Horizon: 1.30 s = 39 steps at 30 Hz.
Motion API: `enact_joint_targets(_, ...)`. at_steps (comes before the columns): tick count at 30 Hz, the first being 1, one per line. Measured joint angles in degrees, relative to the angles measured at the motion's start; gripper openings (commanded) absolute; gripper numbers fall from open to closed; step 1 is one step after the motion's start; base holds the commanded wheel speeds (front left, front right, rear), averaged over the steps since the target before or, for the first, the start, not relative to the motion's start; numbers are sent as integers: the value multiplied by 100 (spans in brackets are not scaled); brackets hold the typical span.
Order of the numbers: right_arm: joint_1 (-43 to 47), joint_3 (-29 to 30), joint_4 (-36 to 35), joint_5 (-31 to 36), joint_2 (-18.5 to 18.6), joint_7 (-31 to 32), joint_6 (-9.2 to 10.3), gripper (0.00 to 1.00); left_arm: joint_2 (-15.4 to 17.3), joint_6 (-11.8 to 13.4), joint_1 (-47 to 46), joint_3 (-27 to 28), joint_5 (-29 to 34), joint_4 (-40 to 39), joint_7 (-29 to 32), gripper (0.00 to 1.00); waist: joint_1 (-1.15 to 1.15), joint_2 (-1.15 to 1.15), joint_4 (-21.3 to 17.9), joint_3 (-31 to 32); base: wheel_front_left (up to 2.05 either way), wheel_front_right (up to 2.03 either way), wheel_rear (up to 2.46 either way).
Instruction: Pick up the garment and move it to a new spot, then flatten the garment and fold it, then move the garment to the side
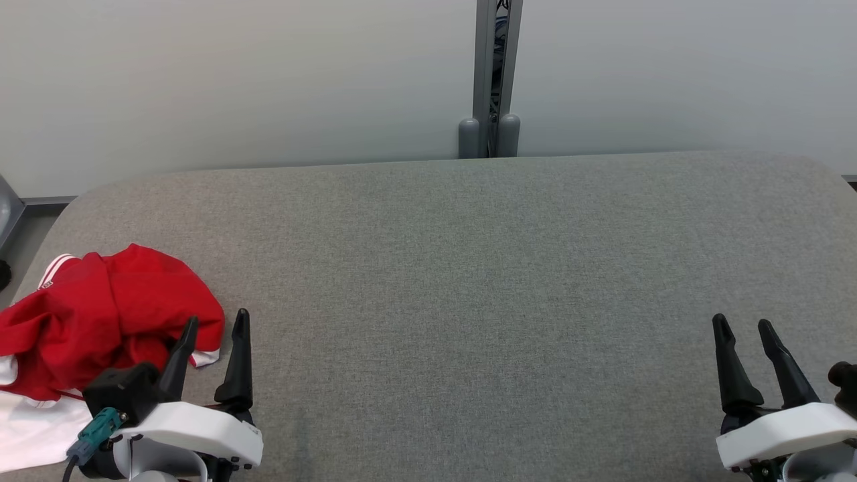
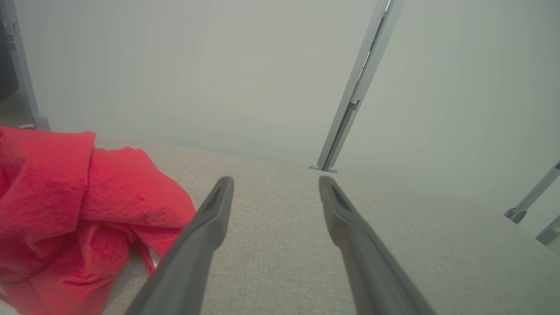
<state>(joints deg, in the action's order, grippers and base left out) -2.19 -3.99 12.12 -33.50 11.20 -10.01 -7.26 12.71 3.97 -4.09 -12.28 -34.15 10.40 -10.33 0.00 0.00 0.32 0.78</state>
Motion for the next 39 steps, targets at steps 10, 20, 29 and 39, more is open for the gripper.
enact_joint_targets(10,-24,122,111,772,-162,-118,-1,100,54,13,-85,-22,405,176,32,100,0,0,28,13,0,0,0)
enact_joint_targets(20,-65,136,234,1321,-310,-207,-5,100,97,47,-137,-43,782,353,24,100,0,0,32,14,0,0,0)
enact_joint_targets(29,-70,256,352,1646,-478,-293,-7,100,96,116,-175,-3,1010,463,23,100,0,0,44,20,0,0,0)
enact_joint_targets(39,-70,344,419,2027,-616,-339,-8,100,114,165,-175,3,1224,542,23,100,0,0,56,34,0,0,0)
